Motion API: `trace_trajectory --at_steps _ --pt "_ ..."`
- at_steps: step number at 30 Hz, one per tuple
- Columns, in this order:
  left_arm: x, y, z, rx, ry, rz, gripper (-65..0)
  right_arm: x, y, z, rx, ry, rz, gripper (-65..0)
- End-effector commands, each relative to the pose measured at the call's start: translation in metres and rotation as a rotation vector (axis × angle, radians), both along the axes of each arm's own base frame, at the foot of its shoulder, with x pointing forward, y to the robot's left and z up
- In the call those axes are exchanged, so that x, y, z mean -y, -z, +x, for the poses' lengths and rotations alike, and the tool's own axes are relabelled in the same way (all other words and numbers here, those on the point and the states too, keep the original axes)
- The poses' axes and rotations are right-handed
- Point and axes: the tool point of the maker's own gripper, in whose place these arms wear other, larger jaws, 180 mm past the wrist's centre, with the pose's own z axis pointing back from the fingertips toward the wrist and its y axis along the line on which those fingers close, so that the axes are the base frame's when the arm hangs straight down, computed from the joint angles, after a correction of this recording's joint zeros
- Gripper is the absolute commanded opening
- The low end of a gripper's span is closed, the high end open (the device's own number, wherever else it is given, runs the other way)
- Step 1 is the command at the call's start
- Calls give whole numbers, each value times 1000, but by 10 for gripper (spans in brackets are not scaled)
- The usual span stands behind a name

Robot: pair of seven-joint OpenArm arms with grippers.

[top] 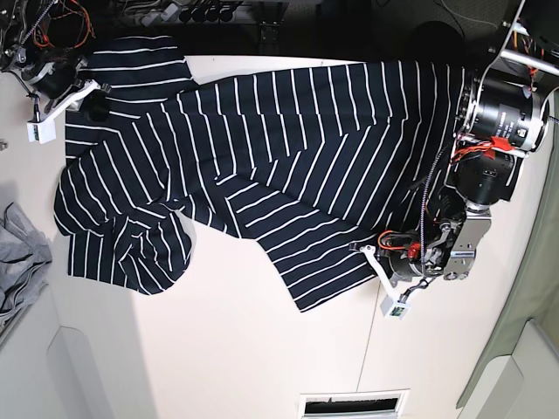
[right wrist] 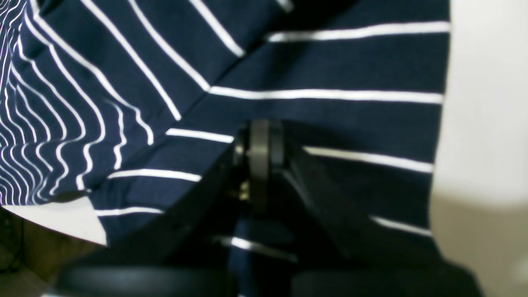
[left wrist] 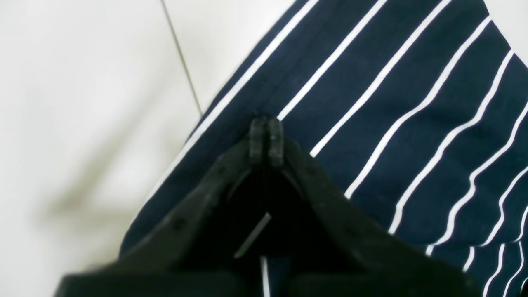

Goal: Layout the t-shirt on the table in an organized manner, then fold the t-shirt properly
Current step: 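Grasp the shirt hem edge with the left gripper, then pull the hem edge with the left gripper to flatten the shirt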

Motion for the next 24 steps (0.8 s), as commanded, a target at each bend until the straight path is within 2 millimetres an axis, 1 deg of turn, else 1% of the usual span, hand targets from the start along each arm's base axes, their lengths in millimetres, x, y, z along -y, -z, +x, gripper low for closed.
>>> trace_trajectory --at_steps 1,3,5,8,12,16,20,24 --pt "-10 -4 4 -2 -3 39 -650 6 -4 1 3 -15 -23 -650" --pt "-16 2 0 -22 3 68 -650 7 -4 1 3 -16 -27 -650" --pt "-27 7 -5 -41 -5 95 -650 10 -5 1 2 -20 -35 -650" --pt "-59 7 -8 -46 -80 148 -650 17 -7 2 2 -24 -52 -650" --pt "-101 -1 -8 -32 -145 209 -650 26 -10 3 -2 -33 -75 -650" --pt "-133 -9 -12 -31 -177 250 -650 30 -9 0 -23 -40 -85 -650" --pt "-148 -12 -15 -32 -199 273 -650 30 -9 0 -23 -41 -85 -650" --pt "-155 -13 -17 -42 -223 290 -650 30 -9 -1 -27 -42 -85 -650"
